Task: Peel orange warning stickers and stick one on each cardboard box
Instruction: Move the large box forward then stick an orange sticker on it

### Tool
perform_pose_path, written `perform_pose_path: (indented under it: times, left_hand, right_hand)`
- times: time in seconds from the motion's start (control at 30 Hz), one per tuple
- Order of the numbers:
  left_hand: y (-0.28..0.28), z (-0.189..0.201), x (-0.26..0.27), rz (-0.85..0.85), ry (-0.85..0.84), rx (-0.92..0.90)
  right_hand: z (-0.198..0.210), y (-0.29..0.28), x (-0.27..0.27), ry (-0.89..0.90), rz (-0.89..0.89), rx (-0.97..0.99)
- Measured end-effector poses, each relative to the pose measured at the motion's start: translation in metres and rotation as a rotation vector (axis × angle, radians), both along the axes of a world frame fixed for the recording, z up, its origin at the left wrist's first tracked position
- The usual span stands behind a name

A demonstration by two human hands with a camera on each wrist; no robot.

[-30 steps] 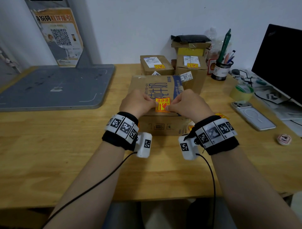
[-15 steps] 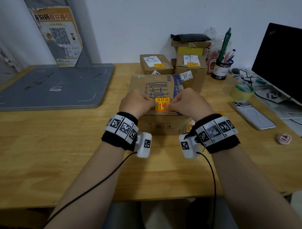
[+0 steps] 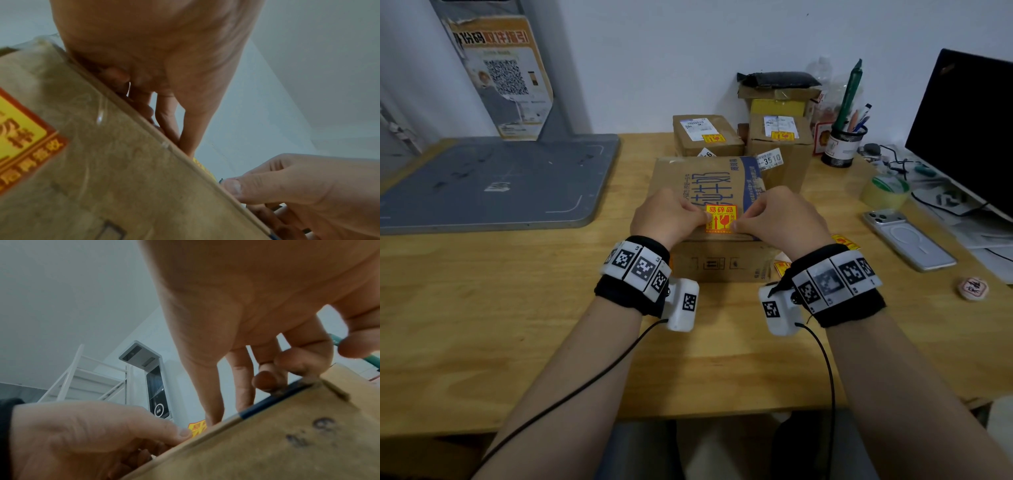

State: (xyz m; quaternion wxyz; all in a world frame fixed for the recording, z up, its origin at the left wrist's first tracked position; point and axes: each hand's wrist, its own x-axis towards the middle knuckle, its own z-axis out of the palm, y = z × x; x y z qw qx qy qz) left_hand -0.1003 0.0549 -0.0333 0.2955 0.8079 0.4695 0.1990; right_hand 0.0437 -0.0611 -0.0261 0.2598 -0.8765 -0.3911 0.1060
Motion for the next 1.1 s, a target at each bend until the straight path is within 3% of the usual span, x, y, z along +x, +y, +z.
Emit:
perform_pose_path:
  times: [0.1, 0.37, 0.67, 1.1]
  left_hand:
    - [0.001, -0.001, -0.001, -0.001, -0.006, 0.000]
    - [0.002, -0.001, -0.002, -0.017, -0.029, 0.009]
    - [0.004, -0.002, -0.005, -0.028, -0.068, -0.015]
    - [0.003, -0.004, -0.005, -0.006, -0.029, 0.083]
  right_hand:
    - [0.002, -0.002, 0.001, -0.032, -0.005, 0.057]
    - [-0.011, 0.002, -0.008, -0.002, 0.151, 0.470]
    - [-0.024, 0.006, -0.014, 0.008, 0.238, 0.483]
    - [-0.017, -0.006, -0.024, 0.037, 0.226, 0.337]
